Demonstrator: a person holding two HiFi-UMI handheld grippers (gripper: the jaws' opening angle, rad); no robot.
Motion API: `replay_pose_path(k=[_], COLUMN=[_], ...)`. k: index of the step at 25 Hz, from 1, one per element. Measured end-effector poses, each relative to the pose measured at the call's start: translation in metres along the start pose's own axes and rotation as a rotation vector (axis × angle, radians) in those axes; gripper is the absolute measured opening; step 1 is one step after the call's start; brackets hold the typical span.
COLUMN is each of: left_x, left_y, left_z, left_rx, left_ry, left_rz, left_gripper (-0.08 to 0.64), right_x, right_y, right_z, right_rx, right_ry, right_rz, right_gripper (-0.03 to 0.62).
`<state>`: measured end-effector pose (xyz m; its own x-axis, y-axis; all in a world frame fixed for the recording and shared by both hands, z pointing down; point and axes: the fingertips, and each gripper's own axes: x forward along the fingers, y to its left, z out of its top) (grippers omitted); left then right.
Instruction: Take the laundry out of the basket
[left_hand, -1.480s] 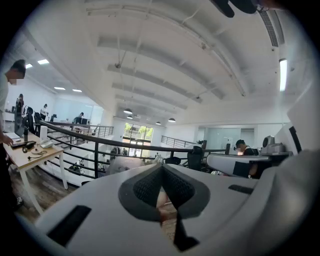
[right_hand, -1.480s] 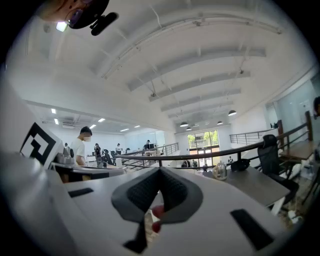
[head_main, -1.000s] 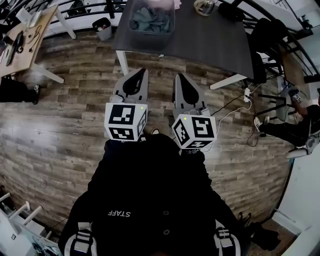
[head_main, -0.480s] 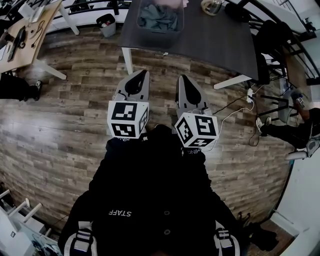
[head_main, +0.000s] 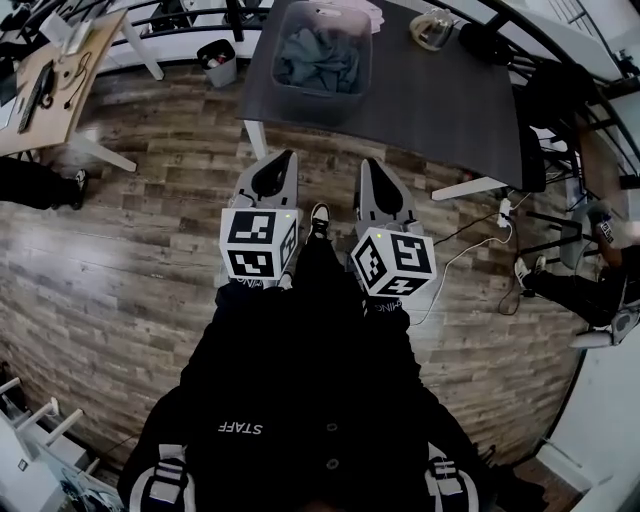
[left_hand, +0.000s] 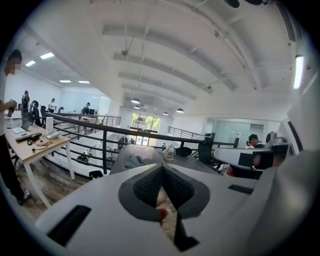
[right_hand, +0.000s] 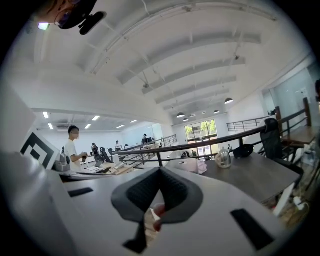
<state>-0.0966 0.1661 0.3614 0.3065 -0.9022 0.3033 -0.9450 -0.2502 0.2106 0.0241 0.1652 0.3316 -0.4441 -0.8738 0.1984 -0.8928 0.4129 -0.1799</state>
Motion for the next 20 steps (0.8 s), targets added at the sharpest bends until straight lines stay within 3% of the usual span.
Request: replay_pose_path(k=[10, 20], left_x=[0.142, 0.247], left_y=[0.023, 0.043], left_z=[0.058, 0.061], left_rx=[-0.018, -0.026], left_ry=[0.015, 0.103], left_rz=[0.059, 0.131], left_gripper=[0.002, 0.002], right_x=[0.136, 0.230], right_y=[-0.092, -0.153], right_z=[0.046, 0.037], right_rx=[0.004, -0.001], right_ry=[0.039, 0.159], right_rz=[0.022, 0.051], right_gripper=[0.014, 0.014])
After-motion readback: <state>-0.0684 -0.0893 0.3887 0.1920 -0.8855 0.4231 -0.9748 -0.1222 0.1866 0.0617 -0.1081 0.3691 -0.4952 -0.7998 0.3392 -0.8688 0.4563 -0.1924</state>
